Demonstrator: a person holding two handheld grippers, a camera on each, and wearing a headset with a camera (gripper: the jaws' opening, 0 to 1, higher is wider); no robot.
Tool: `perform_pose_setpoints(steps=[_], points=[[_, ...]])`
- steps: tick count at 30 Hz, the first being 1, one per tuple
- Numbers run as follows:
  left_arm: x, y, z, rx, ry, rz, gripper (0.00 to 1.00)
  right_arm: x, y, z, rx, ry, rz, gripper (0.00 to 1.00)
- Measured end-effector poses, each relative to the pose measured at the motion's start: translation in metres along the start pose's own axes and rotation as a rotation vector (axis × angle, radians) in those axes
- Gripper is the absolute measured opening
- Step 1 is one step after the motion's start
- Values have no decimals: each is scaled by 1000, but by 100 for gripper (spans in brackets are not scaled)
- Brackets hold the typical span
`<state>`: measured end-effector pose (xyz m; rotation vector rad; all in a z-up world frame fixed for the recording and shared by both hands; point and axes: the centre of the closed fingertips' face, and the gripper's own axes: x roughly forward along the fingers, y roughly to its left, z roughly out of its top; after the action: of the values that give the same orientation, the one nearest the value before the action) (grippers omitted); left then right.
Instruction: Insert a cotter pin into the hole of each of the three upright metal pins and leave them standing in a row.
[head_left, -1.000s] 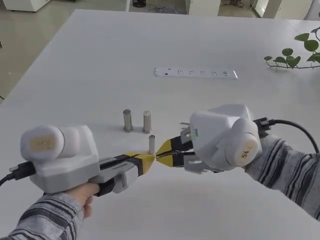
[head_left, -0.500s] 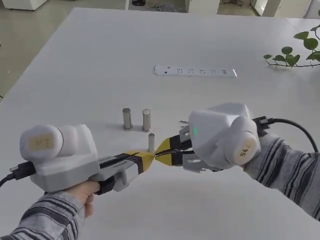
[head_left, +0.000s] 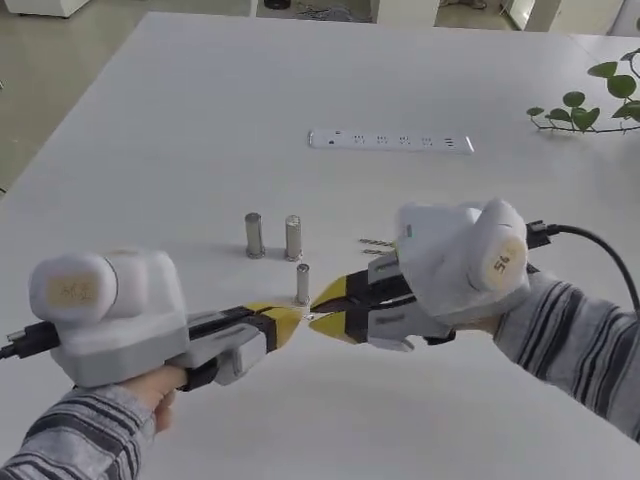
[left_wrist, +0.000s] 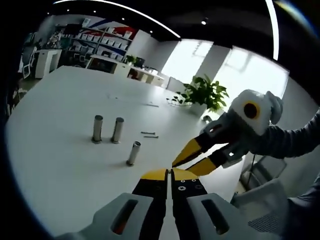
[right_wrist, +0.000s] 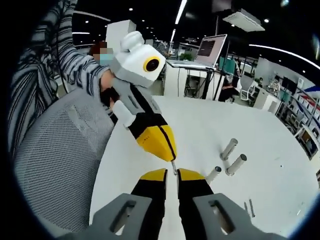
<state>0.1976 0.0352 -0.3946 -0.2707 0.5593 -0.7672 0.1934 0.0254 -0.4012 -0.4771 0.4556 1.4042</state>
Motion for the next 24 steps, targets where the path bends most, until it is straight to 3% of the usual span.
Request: perform_pose_setpoints(steps=[5,11,24], points=[[-7,-6,-5,77,13,-50,0,-4,2,-2,145,-57,38,5],[-13,-13,-7,129,12,-107,0,-6,16,-1,281,-112,133,6],[-14,-31,-11,146,18,-199,0,-2,29,-8,295,-98,174,3]])
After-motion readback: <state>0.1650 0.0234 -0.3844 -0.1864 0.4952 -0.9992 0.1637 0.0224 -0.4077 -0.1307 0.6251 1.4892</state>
